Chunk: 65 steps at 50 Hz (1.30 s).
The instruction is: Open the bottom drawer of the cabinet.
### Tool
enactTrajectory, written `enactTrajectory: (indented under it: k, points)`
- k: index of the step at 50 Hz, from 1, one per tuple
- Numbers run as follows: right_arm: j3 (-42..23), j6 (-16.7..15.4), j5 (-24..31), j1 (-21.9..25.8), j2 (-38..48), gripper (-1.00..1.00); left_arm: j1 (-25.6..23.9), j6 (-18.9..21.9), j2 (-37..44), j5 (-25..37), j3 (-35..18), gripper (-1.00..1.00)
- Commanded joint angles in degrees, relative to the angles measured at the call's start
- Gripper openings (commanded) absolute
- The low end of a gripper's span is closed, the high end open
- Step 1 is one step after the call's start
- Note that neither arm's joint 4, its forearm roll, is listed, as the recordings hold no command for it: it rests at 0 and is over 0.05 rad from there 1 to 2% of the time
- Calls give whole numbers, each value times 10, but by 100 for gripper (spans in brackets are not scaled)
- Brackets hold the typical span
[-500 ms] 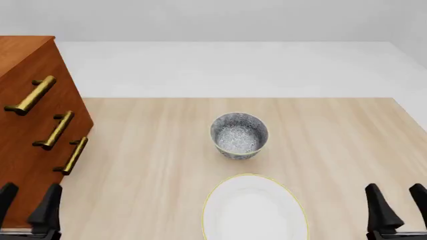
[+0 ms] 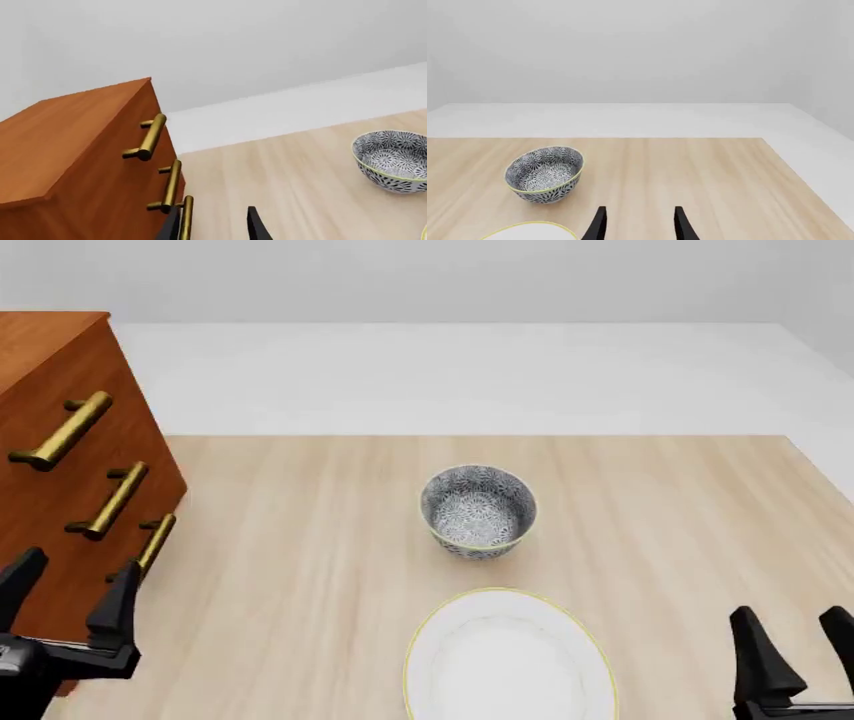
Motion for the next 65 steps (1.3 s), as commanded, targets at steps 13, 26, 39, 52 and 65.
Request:
enactTrajectory:
  k: [13, 26, 39, 52, 65]
  points:
    - [0, 0, 0, 0, 0, 100, -20, 130, 138, 34, -105, 100]
    - [0, 0, 0, 0, 0, 100, -23, 253, 151, 17, -92, 100]
    - [0, 0, 0, 0, 0, 100, -34, 335, 188, -35, -47, 100]
    - [0, 0, 0, 0, 0, 100, -48, 384, 256, -108, -13, 100]
    - [0, 0, 0, 0, 0, 100, -55, 432, 339, -208, 22, 100]
